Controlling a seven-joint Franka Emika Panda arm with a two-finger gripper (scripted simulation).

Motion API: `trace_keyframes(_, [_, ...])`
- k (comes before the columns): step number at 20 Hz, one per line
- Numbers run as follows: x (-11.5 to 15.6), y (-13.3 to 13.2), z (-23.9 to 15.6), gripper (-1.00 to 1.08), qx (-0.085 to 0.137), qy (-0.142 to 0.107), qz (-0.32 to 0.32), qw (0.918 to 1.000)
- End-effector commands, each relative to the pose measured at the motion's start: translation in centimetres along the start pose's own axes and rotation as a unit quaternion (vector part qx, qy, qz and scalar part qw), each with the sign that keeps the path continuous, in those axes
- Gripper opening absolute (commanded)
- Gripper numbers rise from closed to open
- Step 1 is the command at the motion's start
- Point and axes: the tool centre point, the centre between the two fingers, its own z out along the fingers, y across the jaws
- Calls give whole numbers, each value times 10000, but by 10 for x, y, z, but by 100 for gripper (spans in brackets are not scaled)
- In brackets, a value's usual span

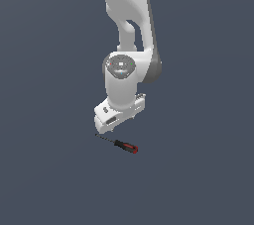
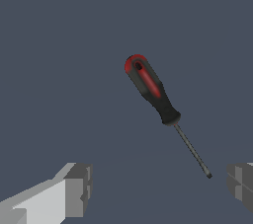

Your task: Pick up the object and move it to a goal position.

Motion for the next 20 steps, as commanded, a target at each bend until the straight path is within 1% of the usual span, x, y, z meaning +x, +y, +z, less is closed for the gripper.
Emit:
trace_keyframes(1, [3, 5, 7, 100, 8, -4, -334, 9994])
trace_keyframes(5, [6, 13, 17, 100, 24, -5, -849, 9964])
trace_keyframes(9, [9, 21, 28, 100, 43, -1, -1357, 9907])
trace_keyframes(15, [13, 32, 44, 100, 72, 17, -2094, 9778])
trace_keyframes(20, [15, 40, 55, 100, 92, 37, -2574, 9663])
